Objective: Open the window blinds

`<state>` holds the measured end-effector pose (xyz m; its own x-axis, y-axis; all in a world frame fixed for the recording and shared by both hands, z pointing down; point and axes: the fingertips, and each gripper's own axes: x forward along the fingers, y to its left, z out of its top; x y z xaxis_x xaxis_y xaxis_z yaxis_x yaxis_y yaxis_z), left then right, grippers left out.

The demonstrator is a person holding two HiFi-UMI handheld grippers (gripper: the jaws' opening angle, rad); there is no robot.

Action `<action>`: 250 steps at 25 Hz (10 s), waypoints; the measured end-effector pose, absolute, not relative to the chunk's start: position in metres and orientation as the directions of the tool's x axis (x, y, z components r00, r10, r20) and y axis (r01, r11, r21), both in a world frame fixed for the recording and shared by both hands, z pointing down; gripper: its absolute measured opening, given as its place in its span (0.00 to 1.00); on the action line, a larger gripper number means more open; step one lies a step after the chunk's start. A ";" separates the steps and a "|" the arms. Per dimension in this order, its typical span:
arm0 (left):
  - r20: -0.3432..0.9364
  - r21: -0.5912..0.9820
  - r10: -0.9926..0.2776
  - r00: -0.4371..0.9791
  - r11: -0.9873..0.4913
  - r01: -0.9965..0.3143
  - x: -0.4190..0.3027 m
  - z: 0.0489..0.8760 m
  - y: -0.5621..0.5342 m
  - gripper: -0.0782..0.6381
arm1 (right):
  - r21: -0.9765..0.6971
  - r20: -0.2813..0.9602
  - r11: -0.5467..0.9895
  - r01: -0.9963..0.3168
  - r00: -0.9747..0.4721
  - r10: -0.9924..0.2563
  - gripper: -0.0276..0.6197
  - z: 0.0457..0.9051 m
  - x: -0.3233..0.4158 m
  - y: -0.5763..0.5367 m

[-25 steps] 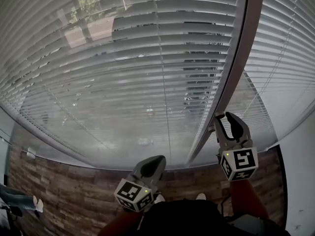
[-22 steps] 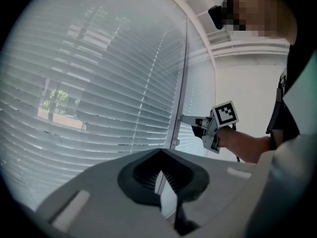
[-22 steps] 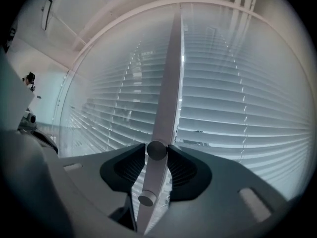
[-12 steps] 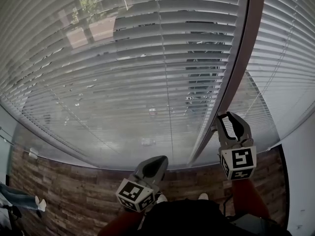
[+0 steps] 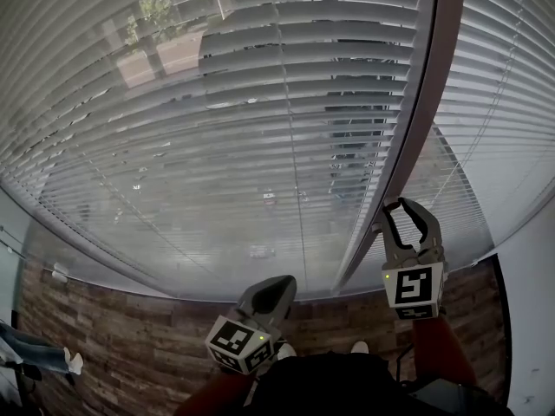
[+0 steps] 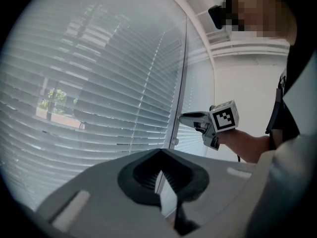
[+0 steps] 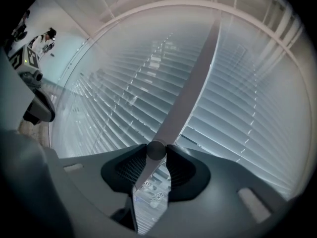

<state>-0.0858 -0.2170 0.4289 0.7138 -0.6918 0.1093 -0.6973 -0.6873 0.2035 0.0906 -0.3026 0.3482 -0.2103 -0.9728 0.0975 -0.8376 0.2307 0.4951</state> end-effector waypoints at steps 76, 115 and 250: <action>0.128 0.215 -0.661 0.740 -0.710 -0.671 -0.078 0.439 -0.204 0.11 | 0.722 0.116 0.175 -0.670 -0.131 -0.984 0.27 0.352 0.086 -0.295; 0.139 0.223 -0.659 0.739 -0.707 -0.672 -0.073 0.440 -0.206 0.11 | 0.124 0.079 0.292 -0.948 -0.284 -0.956 0.28 0.348 0.097 -0.303; 0.140 0.246 -0.653 0.744 -0.705 -0.665 -0.080 0.441 -0.189 0.11 | -0.028 0.059 0.312 -0.950 -0.313 -0.948 0.30 0.345 0.095 -0.291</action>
<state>-0.0798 -0.1891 0.4414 0.7443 -0.6530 0.1403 -0.6650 -0.7052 0.2458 0.0950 -0.2910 0.3447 -0.3129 -0.9480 0.0588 -0.9498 0.3118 -0.0277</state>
